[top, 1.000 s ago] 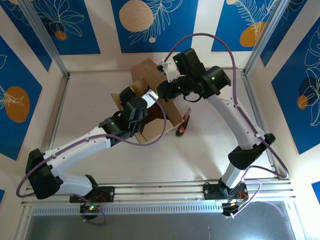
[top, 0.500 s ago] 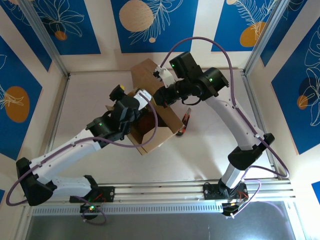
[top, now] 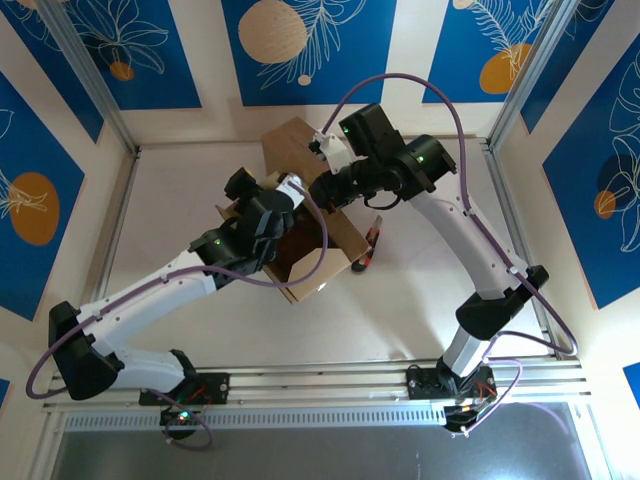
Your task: Unpack the express box
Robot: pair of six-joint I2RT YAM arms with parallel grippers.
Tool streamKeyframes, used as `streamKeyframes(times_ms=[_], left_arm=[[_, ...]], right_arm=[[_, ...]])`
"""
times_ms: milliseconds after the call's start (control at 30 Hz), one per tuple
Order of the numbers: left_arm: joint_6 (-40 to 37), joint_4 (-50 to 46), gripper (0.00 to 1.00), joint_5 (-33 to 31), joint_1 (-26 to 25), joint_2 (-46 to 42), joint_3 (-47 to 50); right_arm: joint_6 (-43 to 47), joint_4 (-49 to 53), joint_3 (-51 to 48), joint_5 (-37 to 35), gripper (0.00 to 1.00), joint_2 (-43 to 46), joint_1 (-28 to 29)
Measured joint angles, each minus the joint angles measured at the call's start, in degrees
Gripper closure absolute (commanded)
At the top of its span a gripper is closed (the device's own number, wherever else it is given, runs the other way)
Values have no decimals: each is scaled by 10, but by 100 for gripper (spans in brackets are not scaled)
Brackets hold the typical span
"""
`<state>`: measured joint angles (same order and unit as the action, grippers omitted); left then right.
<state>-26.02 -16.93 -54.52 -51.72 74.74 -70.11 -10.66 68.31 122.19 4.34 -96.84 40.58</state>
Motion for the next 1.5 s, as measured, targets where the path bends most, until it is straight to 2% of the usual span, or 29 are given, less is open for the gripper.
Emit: streamKeyframes(times_ms=[333,533,667,967,1033,1233,1433,1500], left_arm=[[-26,4,8,-47,-20,-2,-1],[-29,10,33,-58,-25,-6,-1],[-31,11,55,-65,-26,-12,3],[-83,-13,57,-105,-47,-12,7],[-87,-15,63,-110,-49,-12,7],[-84,-16,98,-117,-51,-14,7],[-58,-69,100,-101,-51,-19,-2],[-42,-106,100,-88,-51,-19,-13]], right_arm=[[0,-2,-2,16,100,-1,-5],[-2,-6,-2,48,100,-2,-14],[-3,-9,-1,71,100,-7,-19],[-20,37,-1,94,100,-21,-24],[-20,40,-1,97,100,-21,-24],[-17,31,-4,103,100,-21,-24],[6,24,-19,109,99,-19,-24],[12,23,-26,110,88,-17,-24]])
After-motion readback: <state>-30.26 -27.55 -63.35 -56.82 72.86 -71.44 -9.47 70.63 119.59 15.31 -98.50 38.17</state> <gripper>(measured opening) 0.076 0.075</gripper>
